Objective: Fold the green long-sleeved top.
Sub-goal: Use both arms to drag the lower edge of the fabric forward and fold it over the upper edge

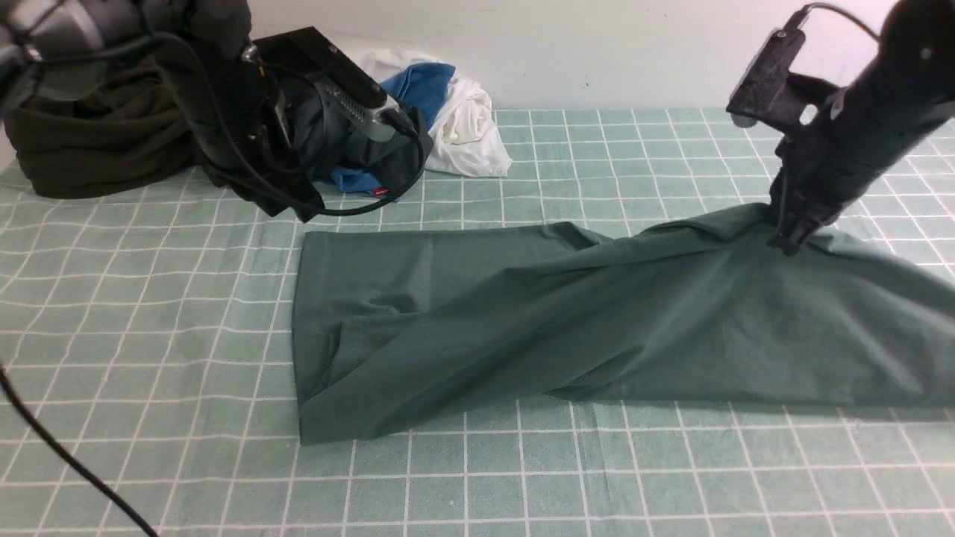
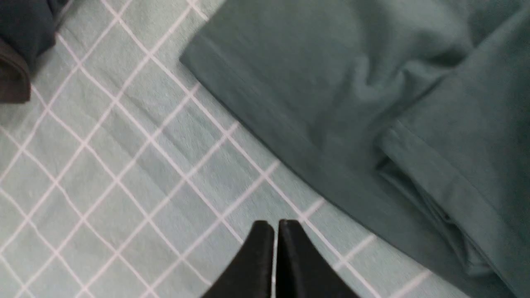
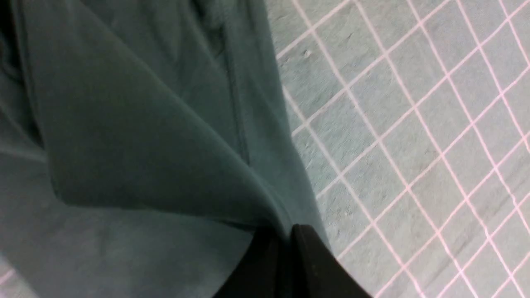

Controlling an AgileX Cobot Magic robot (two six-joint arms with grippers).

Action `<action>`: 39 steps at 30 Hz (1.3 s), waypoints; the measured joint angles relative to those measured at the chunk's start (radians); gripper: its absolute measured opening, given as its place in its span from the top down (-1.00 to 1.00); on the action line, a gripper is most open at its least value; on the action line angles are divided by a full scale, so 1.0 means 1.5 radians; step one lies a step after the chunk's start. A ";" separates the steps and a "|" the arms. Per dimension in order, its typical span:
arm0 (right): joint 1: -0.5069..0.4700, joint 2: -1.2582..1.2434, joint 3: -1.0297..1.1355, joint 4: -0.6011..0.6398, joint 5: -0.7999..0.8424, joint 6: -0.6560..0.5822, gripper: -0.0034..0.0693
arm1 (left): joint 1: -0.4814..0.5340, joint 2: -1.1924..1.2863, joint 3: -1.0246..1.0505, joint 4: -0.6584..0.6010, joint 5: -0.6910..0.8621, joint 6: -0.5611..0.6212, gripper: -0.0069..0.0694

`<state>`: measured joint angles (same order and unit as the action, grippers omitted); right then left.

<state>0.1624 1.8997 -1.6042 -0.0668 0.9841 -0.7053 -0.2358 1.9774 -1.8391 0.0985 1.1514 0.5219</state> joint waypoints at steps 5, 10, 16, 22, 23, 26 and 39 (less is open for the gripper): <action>-0.002 0.104 -0.079 0.010 -0.001 0.040 0.87 | 0.005 0.094 -0.066 -0.006 0.000 0.002 0.82; -0.003 0.138 -0.087 0.012 -0.001 0.047 0.87 | 0.005 0.136 -0.070 -0.094 0.023 0.015 0.79; -0.003 0.142 -0.089 0.012 0.007 0.048 0.87 | 0.005 0.169 -0.070 -0.178 0.041 0.036 0.45; -0.003 0.142 -0.091 0.012 0.008 0.048 0.87 | 0.005 0.201 -0.070 -0.188 0.041 0.040 -0.14; -0.003 0.142 -0.091 0.013 0.008 0.048 0.87 | 0.005 0.206 -0.070 -0.189 0.041 0.040 -0.21; -0.003 0.142 -0.091 0.013 0.008 0.048 0.87 | 0.005 0.217 -0.070 -0.192 0.040 0.040 -0.28; -0.003 0.142 -0.092 0.013 0.010 0.048 0.87 | 0.005 0.219 -0.070 -0.196 0.040 0.041 0.76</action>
<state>0.1582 2.1122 -1.7415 -0.0466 0.9985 -0.6327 -0.2280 2.3062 -1.9444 -0.1950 1.2116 0.5827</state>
